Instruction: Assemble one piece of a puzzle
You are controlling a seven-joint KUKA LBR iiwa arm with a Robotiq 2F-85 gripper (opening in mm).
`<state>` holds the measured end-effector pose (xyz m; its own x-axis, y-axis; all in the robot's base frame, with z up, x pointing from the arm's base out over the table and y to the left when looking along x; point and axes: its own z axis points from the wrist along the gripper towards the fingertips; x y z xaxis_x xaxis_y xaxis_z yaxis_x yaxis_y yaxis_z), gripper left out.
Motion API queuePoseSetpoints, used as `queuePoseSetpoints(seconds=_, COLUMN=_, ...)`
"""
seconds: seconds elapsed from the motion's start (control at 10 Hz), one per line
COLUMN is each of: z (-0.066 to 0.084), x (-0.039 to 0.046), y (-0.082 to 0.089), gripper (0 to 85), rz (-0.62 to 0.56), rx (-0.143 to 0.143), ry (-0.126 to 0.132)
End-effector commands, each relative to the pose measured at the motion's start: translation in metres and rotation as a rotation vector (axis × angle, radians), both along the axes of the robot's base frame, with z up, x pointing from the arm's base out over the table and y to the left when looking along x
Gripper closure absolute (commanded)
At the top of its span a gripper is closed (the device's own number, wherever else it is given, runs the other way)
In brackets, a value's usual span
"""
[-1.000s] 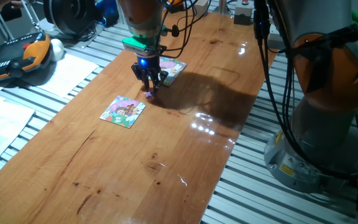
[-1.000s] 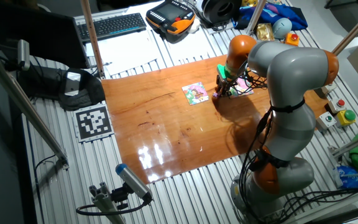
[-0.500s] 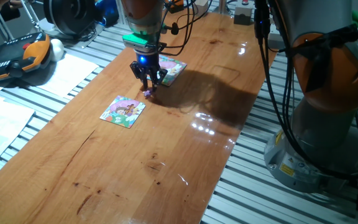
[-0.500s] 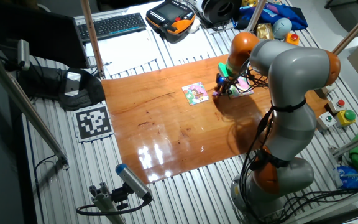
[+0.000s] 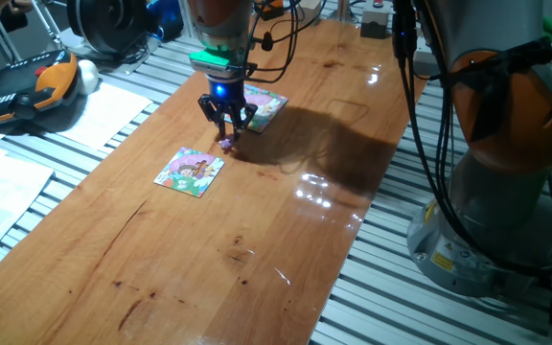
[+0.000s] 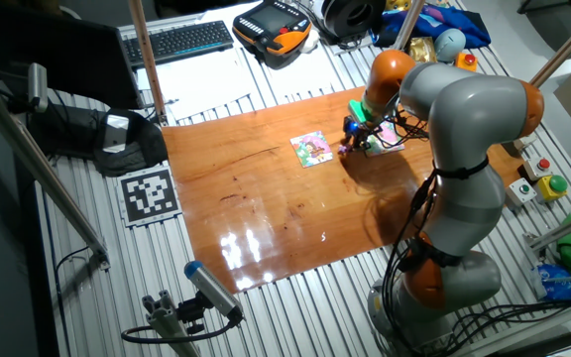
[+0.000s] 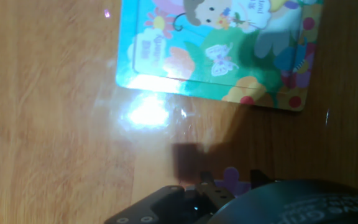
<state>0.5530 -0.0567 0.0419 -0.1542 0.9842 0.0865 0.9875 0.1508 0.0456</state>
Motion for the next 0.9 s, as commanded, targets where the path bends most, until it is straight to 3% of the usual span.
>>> queuePoseSetpoints(seconds=0.0, z=0.0014, x=0.0007, y=0.0012, gripper=85.0, rz=0.028, rx=-0.001, ry=-0.002)
queuePoseSetpoints(seconds=0.8, z=0.0034, x=0.0017, y=0.0104, gripper=85.0, rz=0.157, rx=-0.022, ry=-0.025)
